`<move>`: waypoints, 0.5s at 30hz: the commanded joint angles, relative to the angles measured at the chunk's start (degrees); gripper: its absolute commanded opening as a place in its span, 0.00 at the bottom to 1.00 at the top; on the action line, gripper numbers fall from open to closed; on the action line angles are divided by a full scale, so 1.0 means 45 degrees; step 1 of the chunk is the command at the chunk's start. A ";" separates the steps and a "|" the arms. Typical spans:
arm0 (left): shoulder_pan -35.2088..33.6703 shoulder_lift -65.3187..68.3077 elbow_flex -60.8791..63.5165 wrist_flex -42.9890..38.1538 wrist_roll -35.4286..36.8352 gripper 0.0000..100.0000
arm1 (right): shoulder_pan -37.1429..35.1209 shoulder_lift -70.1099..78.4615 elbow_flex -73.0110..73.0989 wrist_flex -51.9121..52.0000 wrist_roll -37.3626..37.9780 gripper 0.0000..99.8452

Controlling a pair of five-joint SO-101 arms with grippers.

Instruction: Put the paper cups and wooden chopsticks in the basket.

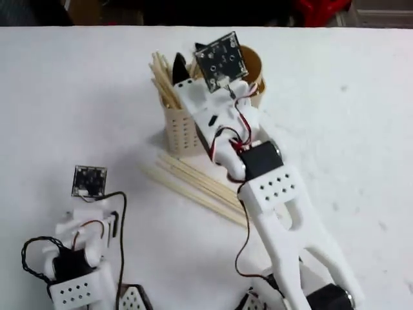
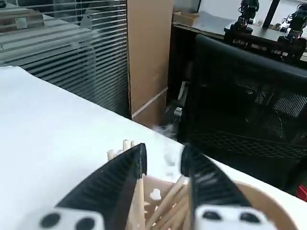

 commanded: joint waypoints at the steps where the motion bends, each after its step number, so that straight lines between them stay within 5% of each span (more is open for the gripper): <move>1: -0.0068 -0.0049 -0.0039 0.0020 -0.0059 0.22 | 0.0068 -0.1182 0.0215 0.0908 -0.0059 0.12; 5: -0.0068 -0.0049 -0.0039 0.0020 -0.0059 0.22 | -0.0225 -0.2686 0.0645 0.4698 0.0195 0.06; 9: -0.0068 -0.0049 -0.0039 0.0020 -0.0059 0.22 | -0.1827 -0.3389 0.0684 0.8156 0.3341 0.03; 15: -0.0068 -0.0049 -0.0039 0.0020 -0.0059 0.22 | -0.3389 -0.2159 0.2090 0.8879 0.4122 0.03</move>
